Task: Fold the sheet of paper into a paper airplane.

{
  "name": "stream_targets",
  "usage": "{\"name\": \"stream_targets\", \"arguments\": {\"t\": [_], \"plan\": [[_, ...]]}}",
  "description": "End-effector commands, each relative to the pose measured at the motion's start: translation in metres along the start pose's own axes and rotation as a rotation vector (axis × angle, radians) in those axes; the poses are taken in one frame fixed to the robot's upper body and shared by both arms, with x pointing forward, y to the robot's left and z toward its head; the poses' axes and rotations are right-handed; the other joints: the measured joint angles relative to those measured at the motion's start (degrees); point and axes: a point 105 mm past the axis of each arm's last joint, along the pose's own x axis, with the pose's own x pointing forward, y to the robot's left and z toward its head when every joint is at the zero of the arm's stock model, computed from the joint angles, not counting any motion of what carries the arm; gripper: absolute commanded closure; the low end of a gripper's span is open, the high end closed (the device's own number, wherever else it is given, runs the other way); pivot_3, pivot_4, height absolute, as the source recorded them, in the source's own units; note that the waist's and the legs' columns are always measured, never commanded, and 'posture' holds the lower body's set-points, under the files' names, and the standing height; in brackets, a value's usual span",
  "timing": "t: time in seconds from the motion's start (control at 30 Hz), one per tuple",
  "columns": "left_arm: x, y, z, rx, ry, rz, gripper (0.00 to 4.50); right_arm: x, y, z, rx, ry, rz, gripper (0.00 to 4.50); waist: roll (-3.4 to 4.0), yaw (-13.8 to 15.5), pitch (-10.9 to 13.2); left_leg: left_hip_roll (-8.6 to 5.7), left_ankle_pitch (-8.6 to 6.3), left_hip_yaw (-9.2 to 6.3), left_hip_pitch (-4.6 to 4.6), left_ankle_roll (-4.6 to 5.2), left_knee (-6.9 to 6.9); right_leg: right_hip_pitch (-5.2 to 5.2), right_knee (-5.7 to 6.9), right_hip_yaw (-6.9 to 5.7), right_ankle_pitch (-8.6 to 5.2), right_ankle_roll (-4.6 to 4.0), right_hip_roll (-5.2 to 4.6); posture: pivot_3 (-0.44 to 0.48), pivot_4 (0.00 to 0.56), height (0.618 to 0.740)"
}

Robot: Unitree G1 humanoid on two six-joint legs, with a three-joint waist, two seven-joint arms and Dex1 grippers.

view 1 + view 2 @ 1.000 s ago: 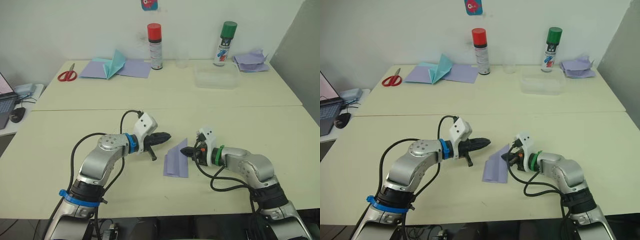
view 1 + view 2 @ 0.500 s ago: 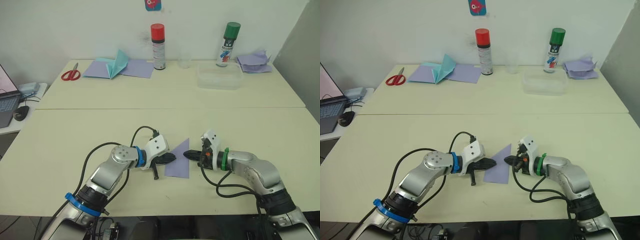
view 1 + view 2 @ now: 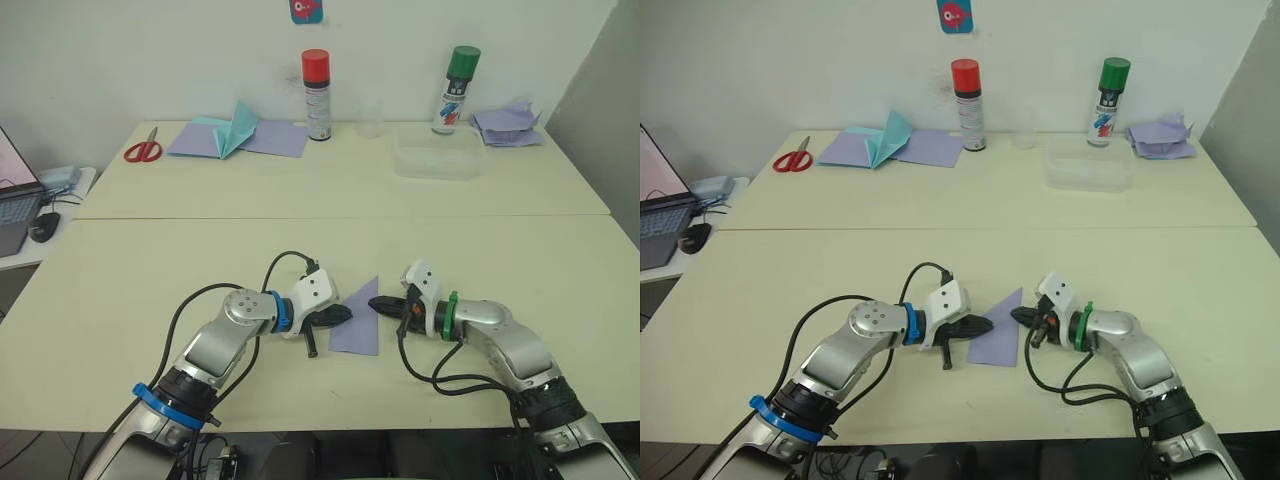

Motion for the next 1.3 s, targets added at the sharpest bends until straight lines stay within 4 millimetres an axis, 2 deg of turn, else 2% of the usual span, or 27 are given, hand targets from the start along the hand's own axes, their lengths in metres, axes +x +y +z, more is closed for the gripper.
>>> {"name": "stream_targets", "arguments": {"t": [0.03,0.17,0.37,0.57,0.8,0.9,1.03,1.17,1.3], "plan": [[0.001,0.001,-0.025,-0.042,0.104,0.024,4.47,-0.005,0.024,-0.032,0.036,0.117,0.113,4.50,0.00,0.04,-0.02,0.00,0.00,-0.02,0.03,0.00,0.00,0.05,-0.02,0.00,0.00,0.00,0.00,0.000,0.150,0.740],[0.004,-0.001,-0.026,-0.057,0.103,0.020,4.47,-0.016,0.049,-0.044,0.022,0.164,0.242,4.50,0.02,0.18,-0.05,0.01,-0.02,-0.06,0.25,0.02,-0.05,0.35,-0.18,-0.04,-0.02,0.03,0.01,0.000,0.150,0.740],[0.007,0.002,-0.023,-0.075,0.093,0.032,4.47,-0.018,0.062,-0.040,0.026,0.169,0.285,4.50,0.11,0.79,-0.15,0.09,-0.09,-0.04,0.84,0.13,-0.42,0.81,-0.74,-0.06,-0.19,0.31,0.04,0.000,0.150,0.740],[0.010,0.004,-0.023,-0.073,0.097,0.030,4.47,-0.042,0.079,-0.040,0.034,0.234,0.435,4.50,0.11,1.39,-0.16,0.02,-0.09,-0.05,0.80,0.14,-0.42,0.80,-0.82,-0.06,-0.18,0.30,0.01,0.000,0.150,0.740],[0.011,0.001,-0.028,-0.083,0.101,0.025,4.47,-0.036,0.041,0.005,0.042,0.011,0.283,4.50,0.10,1.39,-0.07,0.06,-0.09,0.01,0.77,0.14,-0.42,0.88,-0.80,-0.02,-0.16,0.37,0.00,0.000,0.150,0.740],[0.011,0.001,-0.030,-0.085,0.103,0.022,4.47,-0.030,0.028,0.015,0.064,-0.068,0.198,4.50,0.09,1.44,-0.07,0.05,-0.09,-0.02,0.76,0.14,-0.42,0.83,-0.82,-0.03,-0.16,0.36,0.01,0.000,0.150,0.740],[0.011,0.001,-0.030,-0.081,0.105,0.020,4.47,-0.017,0.008,0.007,0.072,-0.056,0.050,4.50,0.10,1.56,-0.07,0.03,-0.09,-0.03,0.77,0.13,-0.43,0.75,-0.82,-0.02,-0.02,0.13,0.00,0.000,0.150,0.740],[0.010,0.002,-0.029,-0.077,0.106,0.018,4.47,-0.010,-0.004,-0.014,0.092,0.051,-0.029,4.50,0.13,1.50,-0.09,0.02,-0.09,0.01,0.77,0.13,-0.43,0.71,-0.81,0.00,-0.01,0.11,0.00,0.000,0.150,0.740],[0.009,0.002,-0.029,-0.075,0.111,0.015,4.47,-0.006,-0.013,-0.014,0.124,0.049,-0.094,4.50,0.12,1.28,-0.13,0.09,-0.09,-0.02,0.85,0.13,-0.43,0.75,-0.80,-0.03,-0.04,0.16,0.03,0.000,0.150,0.740]]}}
